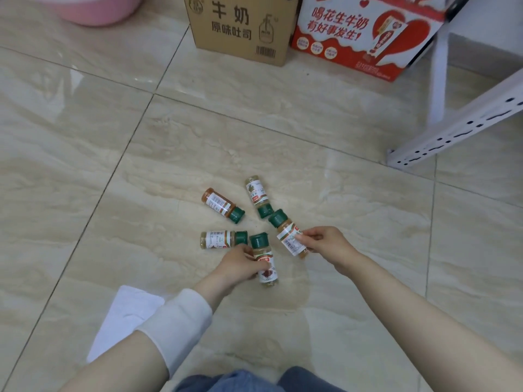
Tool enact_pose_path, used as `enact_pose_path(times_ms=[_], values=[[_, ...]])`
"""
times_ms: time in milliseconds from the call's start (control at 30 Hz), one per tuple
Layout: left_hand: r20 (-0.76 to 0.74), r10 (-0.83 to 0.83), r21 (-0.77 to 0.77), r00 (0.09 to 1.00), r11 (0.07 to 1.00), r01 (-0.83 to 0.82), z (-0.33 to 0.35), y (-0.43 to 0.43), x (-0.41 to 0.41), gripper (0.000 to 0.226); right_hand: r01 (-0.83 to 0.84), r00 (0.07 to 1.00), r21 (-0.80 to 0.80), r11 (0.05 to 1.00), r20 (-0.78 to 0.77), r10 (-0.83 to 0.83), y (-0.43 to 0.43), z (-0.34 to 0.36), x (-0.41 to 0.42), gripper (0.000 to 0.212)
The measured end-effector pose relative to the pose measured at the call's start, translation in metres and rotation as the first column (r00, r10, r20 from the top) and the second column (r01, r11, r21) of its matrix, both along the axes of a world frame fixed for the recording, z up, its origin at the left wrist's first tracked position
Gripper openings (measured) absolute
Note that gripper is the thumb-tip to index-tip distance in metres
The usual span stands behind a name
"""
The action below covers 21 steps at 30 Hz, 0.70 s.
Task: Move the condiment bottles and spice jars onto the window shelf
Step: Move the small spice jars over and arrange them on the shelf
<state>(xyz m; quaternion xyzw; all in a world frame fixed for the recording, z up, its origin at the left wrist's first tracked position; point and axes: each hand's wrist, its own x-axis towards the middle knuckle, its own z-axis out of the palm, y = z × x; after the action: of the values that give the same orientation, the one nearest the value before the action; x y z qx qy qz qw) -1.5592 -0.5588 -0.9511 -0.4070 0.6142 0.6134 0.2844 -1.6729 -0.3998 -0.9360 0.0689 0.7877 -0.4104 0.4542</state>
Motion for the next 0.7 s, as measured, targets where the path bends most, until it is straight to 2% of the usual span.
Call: enact_pose_path(times_ms=[100, 233, 367, 500, 700], values=[[-0.046, 0.051, 0.066, 0.998, 0.997, -0.048, 0.068, -0.006, -0.013, 0.029, 0.164, 0.985, -0.074, 0.984, 0.059, -0.160, 0.001, 0.070, 0.000, 0.031], [-0.076, 0.180, 0.134, 0.981, 0.976, -0.169, 0.176, -0.006, -0.027, 0.032, 0.357, 0.931, -0.199, 0.913, 0.152, -0.331, 0.004, 0.181, 0.002, 0.024], [-0.121, 0.188, 0.190, 0.975, 0.968, -0.163, 0.293, 0.000, -0.033, 0.038, 0.467, 0.883, -0.287, 0.837, 0.202, -0.424, 0.011, 0.296, 0.008, 0.018], [-0.205, 0.178, 0.188, 0.962, 0.972, -0.140, 0.422, 0.011, -0.032, 0.024, 0.530, 0.848, -0.333, 0.780, 0.238, -0.474, 0.022, 0.417, 0.017, 0.012], [-0.322, 0.207, 0.170, 0.924, 0.973, -0.159, 0.596, 0.028, -0.025, 0.024, 0.641, 0.767, -0.426, 0.638, 0.340, -0.544, 0.039, 0.580, 0.028, 0.025]])
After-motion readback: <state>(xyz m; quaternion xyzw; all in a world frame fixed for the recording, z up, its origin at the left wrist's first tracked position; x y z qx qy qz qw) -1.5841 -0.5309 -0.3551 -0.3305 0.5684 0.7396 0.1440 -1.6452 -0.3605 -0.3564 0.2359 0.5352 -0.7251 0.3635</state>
